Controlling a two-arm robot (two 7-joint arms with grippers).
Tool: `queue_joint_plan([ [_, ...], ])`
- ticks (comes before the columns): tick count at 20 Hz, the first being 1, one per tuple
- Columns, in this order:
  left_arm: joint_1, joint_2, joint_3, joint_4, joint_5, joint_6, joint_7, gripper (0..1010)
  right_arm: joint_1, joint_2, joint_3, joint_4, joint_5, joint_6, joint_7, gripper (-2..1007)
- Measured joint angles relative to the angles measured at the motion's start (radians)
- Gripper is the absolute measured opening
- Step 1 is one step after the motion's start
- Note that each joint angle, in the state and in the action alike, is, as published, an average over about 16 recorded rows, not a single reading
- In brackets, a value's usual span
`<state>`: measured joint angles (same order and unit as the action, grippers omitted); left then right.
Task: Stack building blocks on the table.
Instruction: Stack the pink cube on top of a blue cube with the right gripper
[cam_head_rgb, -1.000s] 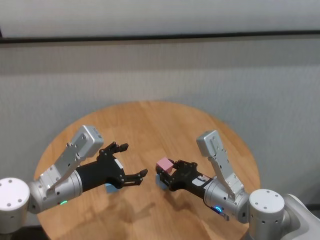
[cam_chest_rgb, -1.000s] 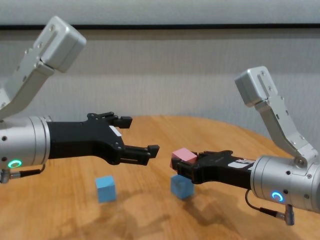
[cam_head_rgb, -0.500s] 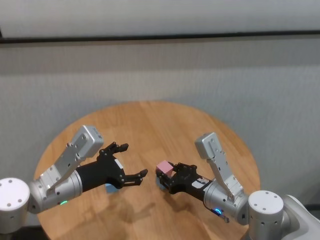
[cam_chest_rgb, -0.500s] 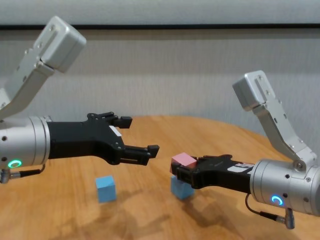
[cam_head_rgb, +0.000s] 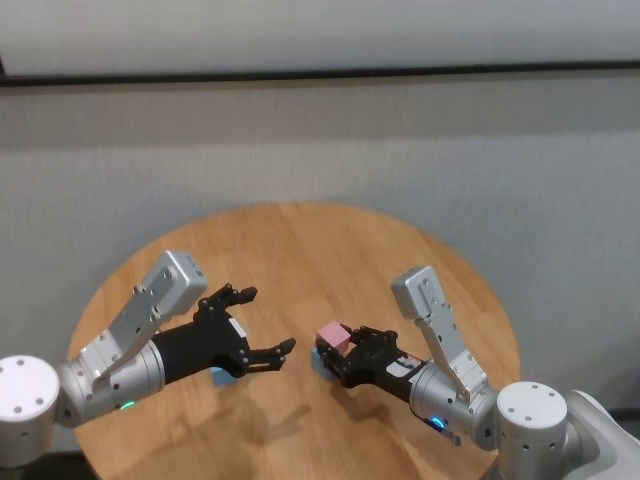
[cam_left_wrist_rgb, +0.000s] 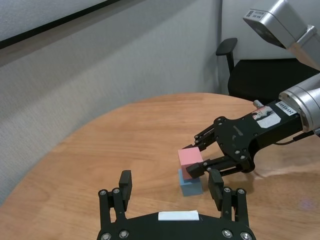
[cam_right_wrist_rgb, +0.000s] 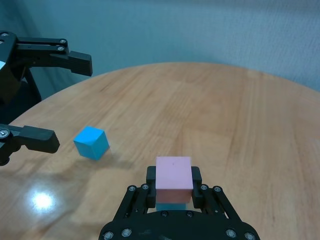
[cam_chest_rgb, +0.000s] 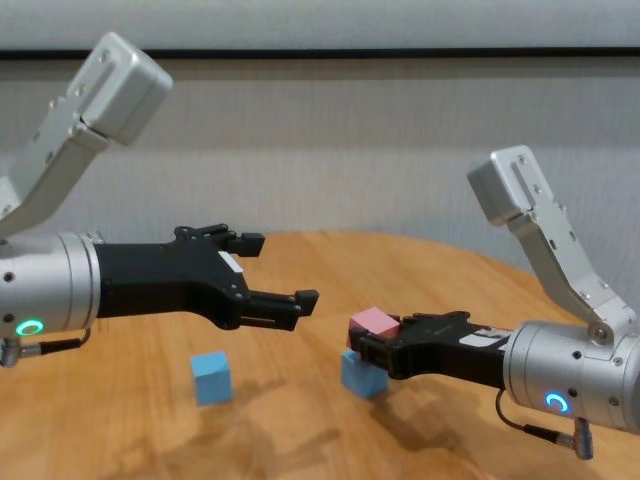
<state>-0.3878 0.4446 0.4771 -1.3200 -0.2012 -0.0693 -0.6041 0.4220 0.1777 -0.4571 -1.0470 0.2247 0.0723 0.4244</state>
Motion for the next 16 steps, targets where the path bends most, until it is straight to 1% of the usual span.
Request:
queue_joint_plan([
  [16, 0.000, 0.000, 0.000, 0.000, 0.000, 0.000, 0.000, 1003, 0.010, -0.011, 0.002, 0.018, -0.001, 0.000, -0.001, 369],
])
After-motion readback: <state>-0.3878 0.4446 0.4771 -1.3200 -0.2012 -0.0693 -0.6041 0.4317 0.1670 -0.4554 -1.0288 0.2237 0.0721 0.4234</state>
